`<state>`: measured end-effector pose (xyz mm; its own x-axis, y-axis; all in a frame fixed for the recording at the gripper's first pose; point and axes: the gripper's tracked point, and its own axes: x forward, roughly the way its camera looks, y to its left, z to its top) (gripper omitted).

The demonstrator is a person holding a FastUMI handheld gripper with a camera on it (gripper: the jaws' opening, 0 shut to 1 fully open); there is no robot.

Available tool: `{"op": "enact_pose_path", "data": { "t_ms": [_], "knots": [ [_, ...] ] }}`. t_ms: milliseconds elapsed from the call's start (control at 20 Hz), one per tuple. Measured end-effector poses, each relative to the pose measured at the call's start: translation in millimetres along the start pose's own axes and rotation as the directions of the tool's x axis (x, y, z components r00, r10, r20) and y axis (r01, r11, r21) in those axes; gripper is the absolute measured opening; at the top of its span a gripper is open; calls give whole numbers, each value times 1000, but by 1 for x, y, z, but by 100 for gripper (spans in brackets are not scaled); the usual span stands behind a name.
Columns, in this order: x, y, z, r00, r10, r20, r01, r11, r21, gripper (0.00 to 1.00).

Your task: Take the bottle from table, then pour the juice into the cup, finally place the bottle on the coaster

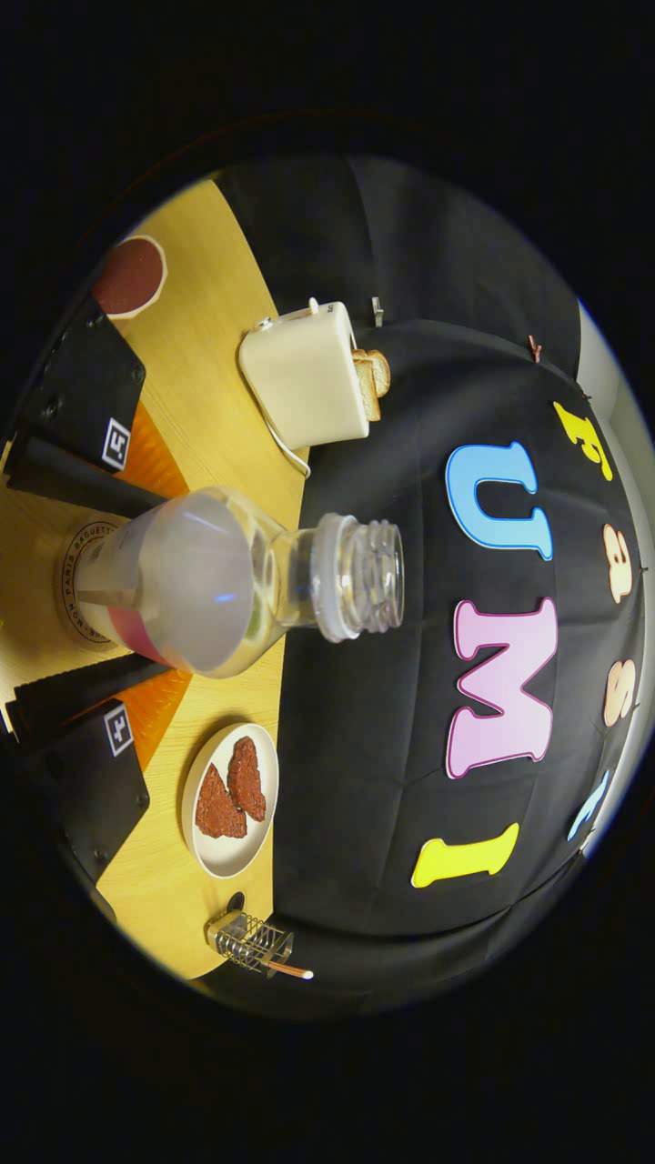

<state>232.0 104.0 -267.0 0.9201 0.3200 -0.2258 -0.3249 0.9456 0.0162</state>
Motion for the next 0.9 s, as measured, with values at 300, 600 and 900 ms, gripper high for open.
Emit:
{"op": "enact_pose_path", "data": {
  "t_ms": [300, 600, 900],
  "knots": [
    [-8, 5, 2, 1000, 19, -19, -19, 1000, 15, 100],
    [-38, 4, 9, 998, 32, -49, -32, 999, -2, 99],
    [-109, -3, 11, 996, 6, -92, -7, 1000, -5, 100]
  ]
}}
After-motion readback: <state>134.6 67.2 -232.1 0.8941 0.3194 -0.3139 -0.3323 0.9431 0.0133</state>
